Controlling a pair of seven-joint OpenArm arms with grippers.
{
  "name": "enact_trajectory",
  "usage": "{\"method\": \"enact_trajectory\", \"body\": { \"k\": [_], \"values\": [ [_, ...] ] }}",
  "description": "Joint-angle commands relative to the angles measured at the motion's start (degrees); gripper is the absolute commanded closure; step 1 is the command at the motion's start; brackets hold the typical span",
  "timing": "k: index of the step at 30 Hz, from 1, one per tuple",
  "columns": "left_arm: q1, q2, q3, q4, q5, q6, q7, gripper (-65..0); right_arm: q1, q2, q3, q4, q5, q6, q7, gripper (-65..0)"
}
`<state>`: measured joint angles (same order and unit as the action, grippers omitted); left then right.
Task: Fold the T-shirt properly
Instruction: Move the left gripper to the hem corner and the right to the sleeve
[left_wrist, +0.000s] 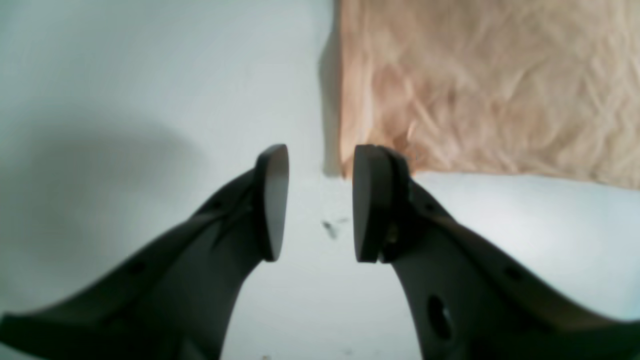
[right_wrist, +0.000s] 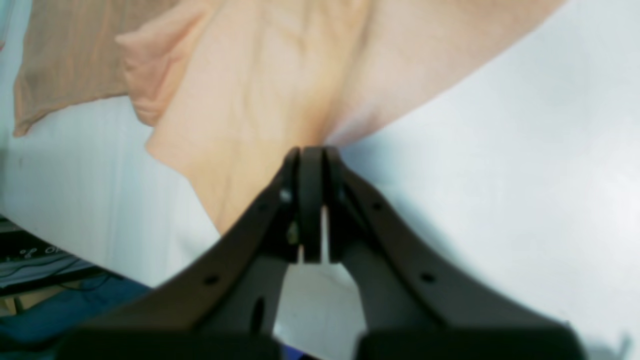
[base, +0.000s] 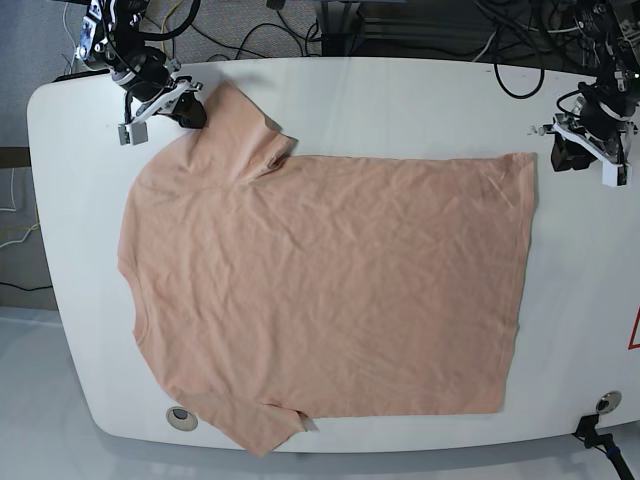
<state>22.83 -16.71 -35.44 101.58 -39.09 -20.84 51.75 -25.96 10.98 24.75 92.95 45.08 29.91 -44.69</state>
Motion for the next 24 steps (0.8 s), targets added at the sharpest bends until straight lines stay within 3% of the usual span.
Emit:
{"method": "enact_trajectory", "body": {
  "k": [1,10,24],
  "values": [
    [-1.4,-1.7,-1.3,-2.6,-3.7,-1.1,1.0,-20.9,-0.4,0.7,0.3,0.8,-0.9,-0.2,-0.8,0.0],
    [-3.2,-1.7,-1.7,-7.1,-6.5,-1.9,1.8,-20.0,-0.1,0.6,0.4,1.2,-0.1,-0.4,-0.3,0.0],
    [-4.5,-1.1,-1.4,-11.2,-5.8,-1.9,0.8,-20.0,0.0,0.7,0.6,1.5,-0.3,-0.3,-0.3,0.0]
  ]
}}
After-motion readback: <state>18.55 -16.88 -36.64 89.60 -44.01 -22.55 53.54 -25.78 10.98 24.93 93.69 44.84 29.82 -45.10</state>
